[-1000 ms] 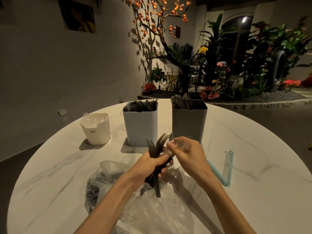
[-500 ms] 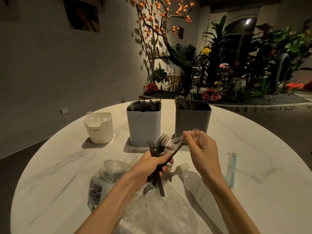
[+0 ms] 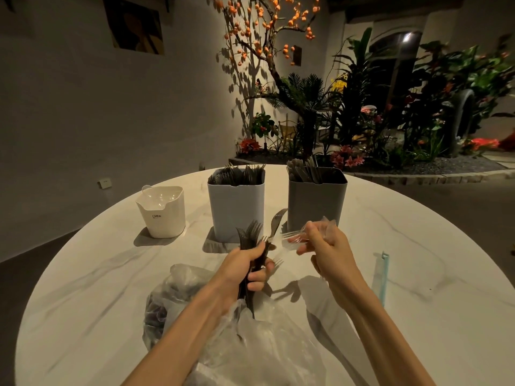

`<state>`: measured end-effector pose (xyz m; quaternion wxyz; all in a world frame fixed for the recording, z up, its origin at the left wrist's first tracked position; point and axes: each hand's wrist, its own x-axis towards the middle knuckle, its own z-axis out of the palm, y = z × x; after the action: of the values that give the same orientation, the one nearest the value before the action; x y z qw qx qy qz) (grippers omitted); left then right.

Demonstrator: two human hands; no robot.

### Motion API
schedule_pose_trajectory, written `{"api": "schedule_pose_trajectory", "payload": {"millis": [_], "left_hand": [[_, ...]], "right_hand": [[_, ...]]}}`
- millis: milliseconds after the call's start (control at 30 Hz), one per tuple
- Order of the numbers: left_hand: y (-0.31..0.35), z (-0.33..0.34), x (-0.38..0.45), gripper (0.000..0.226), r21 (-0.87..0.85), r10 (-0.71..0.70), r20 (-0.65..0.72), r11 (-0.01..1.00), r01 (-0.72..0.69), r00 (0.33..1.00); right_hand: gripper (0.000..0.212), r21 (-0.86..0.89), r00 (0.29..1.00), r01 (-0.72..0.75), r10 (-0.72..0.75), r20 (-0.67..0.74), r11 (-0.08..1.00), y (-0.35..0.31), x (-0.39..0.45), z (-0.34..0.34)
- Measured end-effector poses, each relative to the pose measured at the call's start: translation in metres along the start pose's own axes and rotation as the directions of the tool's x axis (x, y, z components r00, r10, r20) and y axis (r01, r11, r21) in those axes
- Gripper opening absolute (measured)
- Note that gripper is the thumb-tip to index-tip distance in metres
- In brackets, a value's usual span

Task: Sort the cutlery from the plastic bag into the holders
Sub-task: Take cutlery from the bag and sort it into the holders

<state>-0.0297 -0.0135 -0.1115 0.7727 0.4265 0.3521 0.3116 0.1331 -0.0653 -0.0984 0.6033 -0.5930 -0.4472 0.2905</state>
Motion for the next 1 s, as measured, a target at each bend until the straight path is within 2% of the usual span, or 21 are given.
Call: {"api": "schedule_pose_trajectory", "payload": {"millis": [100,233,333,433,500,567,667,733,800,867,933,1000], "left_hand": [[0.003,0.003,-0.004,0.044,0.031,0.009,0.059,0.999,-0.011,0.998],[0.002,0.008,-0.013,0.042,0.217,0.094,0.075,0.97,-0.108,0.993],[0.0,0.009,-0.013,0.039,0.243,0.11,0.059,0.962,-0.121,0.992],[-0.001,0.008,-0.011,0.029,0.232,0.107,0.081,0.965,-0.123,0.991],[-0.001,0.008,-0.011,0.03,0.223,0.103,0.095,0.967,-0.122,0.99],[-0.002,0.008,-0.01,0.037,0.245,0.08,0.083,0.965,-0.098,0.993],[-0.004,0.009,-0.009,0.05,0.3,0.078,0.088,0.949,-0.101,0.993],[-0.005,0.01,-0.009,0.049,0.308,0.092,0.082,0.945,-0.113,0.992],[-0.006,0.009,-0.009,0.038,0.262,0.1,0.075,0.958,-0.116,0.992],[-0.003,0.007,-0.009,0.037,0.161,0.112,0.076,0.979,-0.123,0.991],[0.0,0.005,-0.01,0.043,0.056,0.142,0.06,0.988,-0.145,0.988],[0.009,0.005,-0.019,0.046,-0.015,0.222,0.04,0.975,-0.221,0.974]], "right_hand": [[0.023,0.032,0.991,-0.072,0.067,0.118,0.997,-0.002,-0.003,0.001],[0.02,-0.005,0.982,-0.04,0.04,0.184,0.999,-0.006,-0.009,0.004],[0.021,0.077,0.982,-0.076,0.061,0.177,0.994,-0.009,-0.012,0.007],[0.02,0.276,0.977,-0.178,0.136,0.163,0.945,-0.01,-0.017,0.015],[0.022,0.374,0.972,-0.217,0.163,0.17,0.902,-0.008,-0.019,0.019],[0.026,0.372,0.973,-0.217,0.17,0.156,0.902,-0.007,-0.019,0.021],[0.028,0.279,0.987,-0.158,0.15,0.052,0.947,-0.005,-0.016,0.022],[0.027,0.309,0.991,-0.135,0.136,0.018,0.941,-0.005,-0.015,0.023],[0.022,0.436,0.99,-0.133,0.136,0.024,0.89,-0.006,-0.014,0.022],[0.019,0.551,0.989,-0.138,0.147,0.028,0.823,-0.007,-0.014,0.017],[0.019,0.573,0.983,-0.18,0.174,0.067,0.799,-0.005,-0.014,0.012],[0.021,0.575,0.967,-0.253,0.186,0.173,0.778,-0.004,-0.015,0.012]]}}
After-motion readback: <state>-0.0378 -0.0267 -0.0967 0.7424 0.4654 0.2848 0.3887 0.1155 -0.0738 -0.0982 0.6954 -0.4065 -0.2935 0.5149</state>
